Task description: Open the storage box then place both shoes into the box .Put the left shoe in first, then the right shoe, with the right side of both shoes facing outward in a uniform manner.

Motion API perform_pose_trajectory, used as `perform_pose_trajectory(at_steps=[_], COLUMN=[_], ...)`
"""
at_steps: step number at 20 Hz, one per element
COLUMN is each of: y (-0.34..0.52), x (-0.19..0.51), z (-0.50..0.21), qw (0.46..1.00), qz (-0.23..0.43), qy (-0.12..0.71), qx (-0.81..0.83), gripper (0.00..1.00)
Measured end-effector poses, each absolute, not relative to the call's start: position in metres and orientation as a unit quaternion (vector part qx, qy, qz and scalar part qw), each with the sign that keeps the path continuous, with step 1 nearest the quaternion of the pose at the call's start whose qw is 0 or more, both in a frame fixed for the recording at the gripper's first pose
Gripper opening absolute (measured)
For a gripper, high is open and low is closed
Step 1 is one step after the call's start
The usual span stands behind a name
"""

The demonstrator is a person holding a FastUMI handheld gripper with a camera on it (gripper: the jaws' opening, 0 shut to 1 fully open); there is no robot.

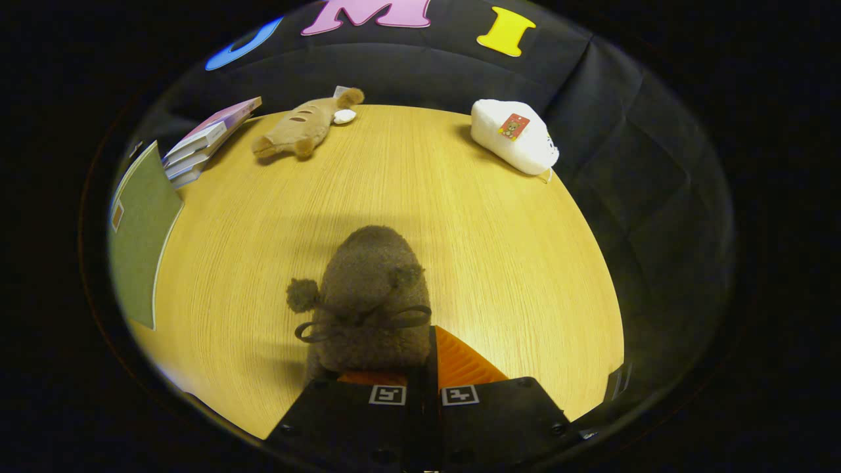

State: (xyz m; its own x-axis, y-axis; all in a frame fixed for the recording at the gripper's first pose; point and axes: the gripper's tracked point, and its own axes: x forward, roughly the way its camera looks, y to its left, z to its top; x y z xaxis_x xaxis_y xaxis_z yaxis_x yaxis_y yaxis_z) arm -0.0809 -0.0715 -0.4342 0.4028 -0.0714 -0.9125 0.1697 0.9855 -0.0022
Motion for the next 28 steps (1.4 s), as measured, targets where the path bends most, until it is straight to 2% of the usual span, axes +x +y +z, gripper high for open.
perform_pose_trajectory(at_steps=[4,8,17,22,28], y=[-0.063,-0.030,0.152,0.241,0.313], x=[-0.080,-0.060,0.012,0.043,0.063], z=[-0.392,-0.315,-0.163,-0.145,-0.192], qw=[0.847,0.867,0.874,0.869,0.856], qz=[-0.065,-0.038,0.086,0.095,0.059], qy=[0.525,0.491,0.445,0.450,0.492], qx=[0.061,0.079,0.177,0.183,0.144], gripper=[0.05,0.05,0.05,0.05,0.05])
